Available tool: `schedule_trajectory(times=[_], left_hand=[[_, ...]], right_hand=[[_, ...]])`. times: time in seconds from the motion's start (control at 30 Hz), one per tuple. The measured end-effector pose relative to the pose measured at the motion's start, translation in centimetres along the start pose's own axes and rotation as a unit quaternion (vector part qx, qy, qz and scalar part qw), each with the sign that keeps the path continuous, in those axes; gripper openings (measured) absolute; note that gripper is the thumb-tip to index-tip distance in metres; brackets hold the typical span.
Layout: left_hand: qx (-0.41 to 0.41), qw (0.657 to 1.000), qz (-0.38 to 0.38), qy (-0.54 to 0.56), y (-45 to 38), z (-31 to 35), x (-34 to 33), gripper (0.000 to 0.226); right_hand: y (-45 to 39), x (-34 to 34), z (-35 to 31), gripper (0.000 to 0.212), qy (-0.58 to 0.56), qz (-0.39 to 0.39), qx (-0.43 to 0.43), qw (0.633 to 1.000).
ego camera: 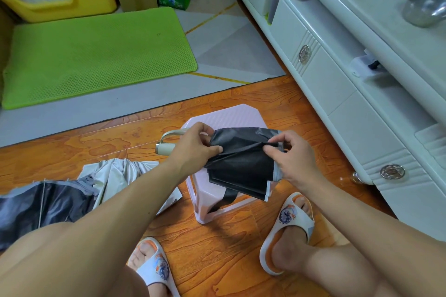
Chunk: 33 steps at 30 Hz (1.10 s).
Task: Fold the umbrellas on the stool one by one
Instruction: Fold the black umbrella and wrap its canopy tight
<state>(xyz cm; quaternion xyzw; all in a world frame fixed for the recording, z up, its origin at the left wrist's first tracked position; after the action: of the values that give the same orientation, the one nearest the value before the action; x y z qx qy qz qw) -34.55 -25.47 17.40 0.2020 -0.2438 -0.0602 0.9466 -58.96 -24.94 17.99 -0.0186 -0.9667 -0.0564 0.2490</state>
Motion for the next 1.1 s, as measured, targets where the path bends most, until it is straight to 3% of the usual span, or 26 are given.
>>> schedule_trajectory(times=[0.13, 0.27, 0.43, 0.6, 0.7, 0.77, 0.87, 0.97, 1.1], left_hand=[[0.022, 0.999, -0.007, 0.037, -0.4, -0.2, -0.4, 0.038], [0.003, 0.998, -0.034, 0.055, -0.6, -0.5, -0.9, 0.038], [-0.019, 0.992, -0.076, 0.101, -0.9, -0.7, -0.8, 0.014], [-0.004, 0.978, -0.070, 0.194, -0.8, -0.1, -0.5, 0.017], [0.002, 0.979, -0.080, 0.189, -0.6, 0.1, -0.5, 0.026], [-0.008, 0.980, -0.058, 0.188, -0.7, 0.1, -0.5, 0.029], [-0.010, 0.977, -0.025, 0.211, -0.7, 0.2, -0.3, 0.013], [-0.027, 0.960, -0.044, 0.276, -1.0, 0.0, -0.3, 0.033], [-0.043, 0.956, -0.074, 0.282, -1.8, -0.4, -0.4, 0.063]], right_hand=[[-0.9, 0.6, -0.8, 0.014, -0.183, 0.007, -0.081, 0.980], [-1.8, 1.7, -0.9, 0.012, -0.290, 0.054, -0.133, 0.946], [-2.0, 1.8, -0.3, 0.012, -0.285, 0.051, -0.141, 0.947], [-2.1, 1.8, -0.6, 0.013, -0.256, 0.006, -0.126, 0.958], [-1.6, 1.3, -1.1, 0.019, -0.266, -0.034, -0.128, 0.955], [-1.7, 1.1, -1.0, 0.018, -0.260, -0.018, -0.128, 0.957], [-2.0, 1.3, -0.8, 0.016, -0.268, 0.016, -0.140, 0.953], [-2.1, 1.4, -1.0, 0.016, -0.259, 0.013, -0.133, 0.957], [-2.3, 1.4, -0.5, 0.022, -0.220, -0.001, -0.127, 0.967]])
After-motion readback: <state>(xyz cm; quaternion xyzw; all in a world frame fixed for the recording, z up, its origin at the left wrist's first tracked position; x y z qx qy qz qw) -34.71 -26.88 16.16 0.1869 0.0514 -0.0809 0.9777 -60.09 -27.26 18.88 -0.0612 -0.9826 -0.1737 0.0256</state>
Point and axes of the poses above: each hand's wrist, its own y-axis away from the middle knuckle, its own x-axis out of the back of the hand, z = x × y, the point moved 3 cm from there along -y, towards the middle knuckle, and after that the axes turned 6 degrees about -y, right-handed, at the moved point
